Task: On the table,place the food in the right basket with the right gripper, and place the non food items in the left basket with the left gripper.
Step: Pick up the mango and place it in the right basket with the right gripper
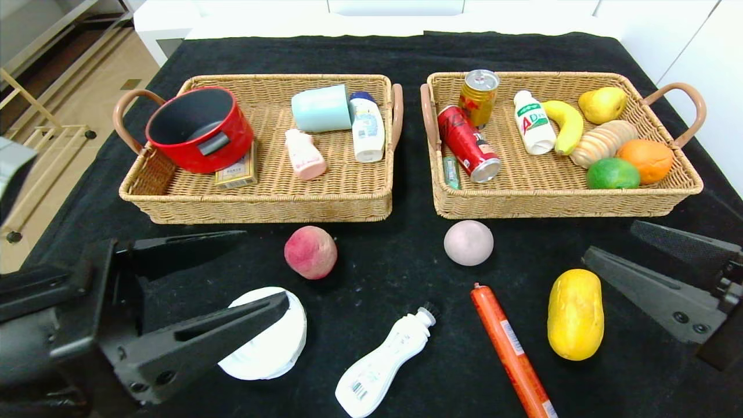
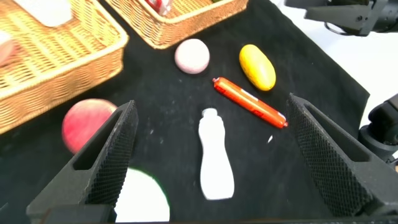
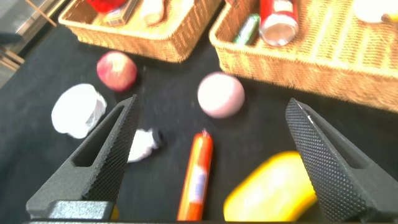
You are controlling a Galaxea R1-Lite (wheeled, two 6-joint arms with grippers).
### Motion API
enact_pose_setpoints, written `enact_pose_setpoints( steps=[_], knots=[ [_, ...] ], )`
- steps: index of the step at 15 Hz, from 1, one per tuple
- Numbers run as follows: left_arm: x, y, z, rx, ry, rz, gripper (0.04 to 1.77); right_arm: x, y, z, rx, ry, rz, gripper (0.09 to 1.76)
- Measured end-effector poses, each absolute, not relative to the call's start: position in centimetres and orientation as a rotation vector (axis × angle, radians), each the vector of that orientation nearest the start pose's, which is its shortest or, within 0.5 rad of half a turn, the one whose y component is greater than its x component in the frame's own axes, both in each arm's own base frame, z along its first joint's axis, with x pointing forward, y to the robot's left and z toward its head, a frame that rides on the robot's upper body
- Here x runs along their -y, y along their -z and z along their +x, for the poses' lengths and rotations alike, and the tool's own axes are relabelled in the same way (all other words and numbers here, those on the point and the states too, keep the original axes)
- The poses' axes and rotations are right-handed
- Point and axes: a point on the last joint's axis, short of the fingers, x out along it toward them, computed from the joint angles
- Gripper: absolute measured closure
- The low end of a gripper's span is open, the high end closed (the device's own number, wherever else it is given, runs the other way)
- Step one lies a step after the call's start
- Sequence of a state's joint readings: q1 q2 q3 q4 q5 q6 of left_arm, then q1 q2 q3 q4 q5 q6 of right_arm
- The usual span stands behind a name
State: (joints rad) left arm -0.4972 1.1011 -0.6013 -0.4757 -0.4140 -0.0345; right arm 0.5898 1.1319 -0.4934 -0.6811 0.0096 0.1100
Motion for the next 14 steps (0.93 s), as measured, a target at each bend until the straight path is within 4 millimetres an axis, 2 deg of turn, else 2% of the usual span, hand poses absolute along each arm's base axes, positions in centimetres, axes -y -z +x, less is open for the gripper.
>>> enact_pose_setpoints(
  steps=[3, 7, 11, 14],
  knots=[
    [8.9, -24.2, 14.2, -0.083, 0.915, -0.028, 0.09, -9.7, -22.6, 14.2, -0.025, -0.597, 0.112, 0.14],
    [9.0, -24.0, 14.3, -0.089, 0.916, -0.028, 0.09, -9.9, -22.3, 14.5, -0.035, -0.591, 0.105, 0.14],
    [8.8, -24.3, 14.0, -0.079, 0.876, -0.026, 0.09, -9.5, -22.2, 15.2, -0.099, -0.417, 0.067, 0.14],
    [8.5, -24.7, 13.6, -0.054, 0.863, -0.024, 0.09, -9.0, -23.1, 15.8, -0.15, -0.258, 0.038, 0.14]
  ],
)
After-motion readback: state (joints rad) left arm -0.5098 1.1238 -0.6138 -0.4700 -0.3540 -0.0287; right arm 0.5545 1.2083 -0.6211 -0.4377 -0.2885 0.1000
